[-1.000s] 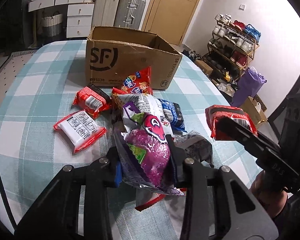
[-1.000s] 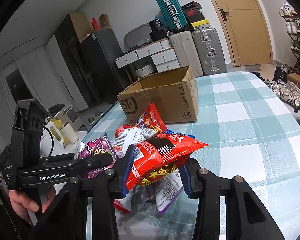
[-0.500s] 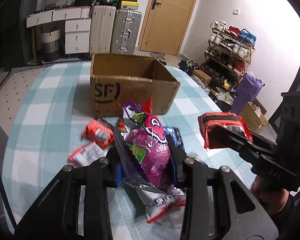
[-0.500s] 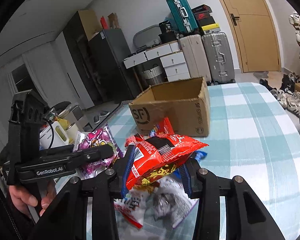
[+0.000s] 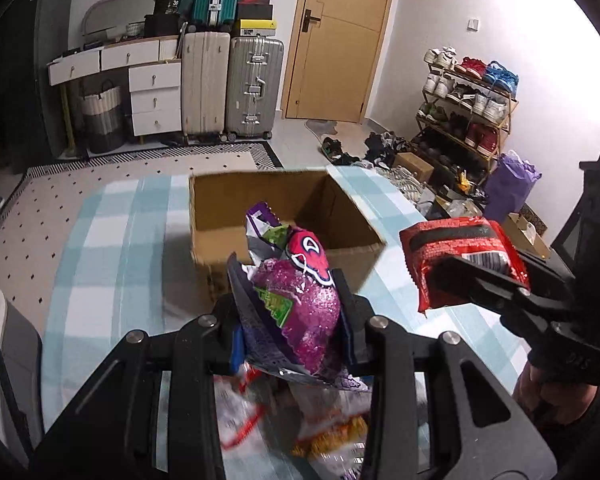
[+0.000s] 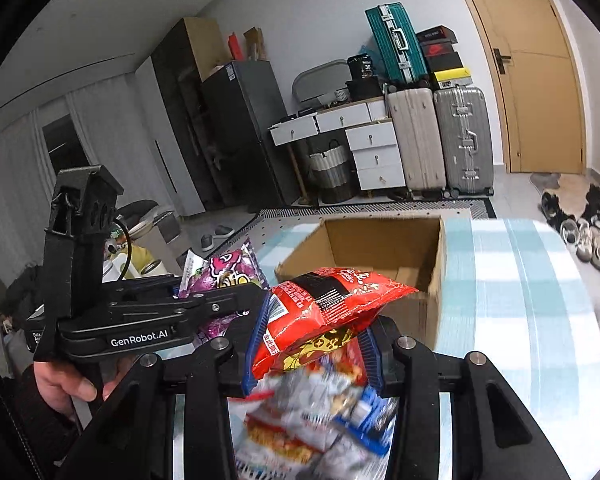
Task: Organize snacks
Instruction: 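Carry both bags over the cardboard box and open both grippers to drop them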
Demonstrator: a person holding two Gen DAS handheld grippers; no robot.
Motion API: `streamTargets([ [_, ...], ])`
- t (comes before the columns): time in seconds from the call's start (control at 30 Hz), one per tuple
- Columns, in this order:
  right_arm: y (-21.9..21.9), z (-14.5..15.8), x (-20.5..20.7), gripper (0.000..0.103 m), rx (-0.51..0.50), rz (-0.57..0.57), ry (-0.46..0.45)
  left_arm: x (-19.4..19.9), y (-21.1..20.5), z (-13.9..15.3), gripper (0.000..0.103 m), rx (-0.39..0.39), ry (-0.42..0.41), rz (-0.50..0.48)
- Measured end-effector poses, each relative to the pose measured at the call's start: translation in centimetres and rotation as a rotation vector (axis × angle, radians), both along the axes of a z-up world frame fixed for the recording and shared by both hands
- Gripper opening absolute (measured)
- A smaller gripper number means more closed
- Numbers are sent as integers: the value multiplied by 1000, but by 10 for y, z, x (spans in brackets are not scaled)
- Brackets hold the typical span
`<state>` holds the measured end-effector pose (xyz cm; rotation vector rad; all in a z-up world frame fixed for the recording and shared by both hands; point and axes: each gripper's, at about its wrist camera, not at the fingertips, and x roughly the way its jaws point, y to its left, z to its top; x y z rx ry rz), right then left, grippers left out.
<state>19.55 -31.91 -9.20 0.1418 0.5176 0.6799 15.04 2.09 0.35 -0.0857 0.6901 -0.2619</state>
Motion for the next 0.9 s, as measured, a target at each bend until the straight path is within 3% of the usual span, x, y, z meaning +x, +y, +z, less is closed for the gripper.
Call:
streamTargets([
  [0.23,14,28,42,41,-22,14,-11,57,0,25,32,11,4,-8],
  [0.47,29,35,85,41,-42,10,6,116,-6,32,32,43,19,-23],
  [0.63,33,26,116,41,-52,-8,33,150,-7,18,32,37,64,-23],
  [0.7,34,19,127,41,-56,-15,44,162,-5,7,32,-3,103,-21],
  [0.9,32,-18,157,41,-63,-33,115,188,-3,-24,32,-25,146,-19],
])
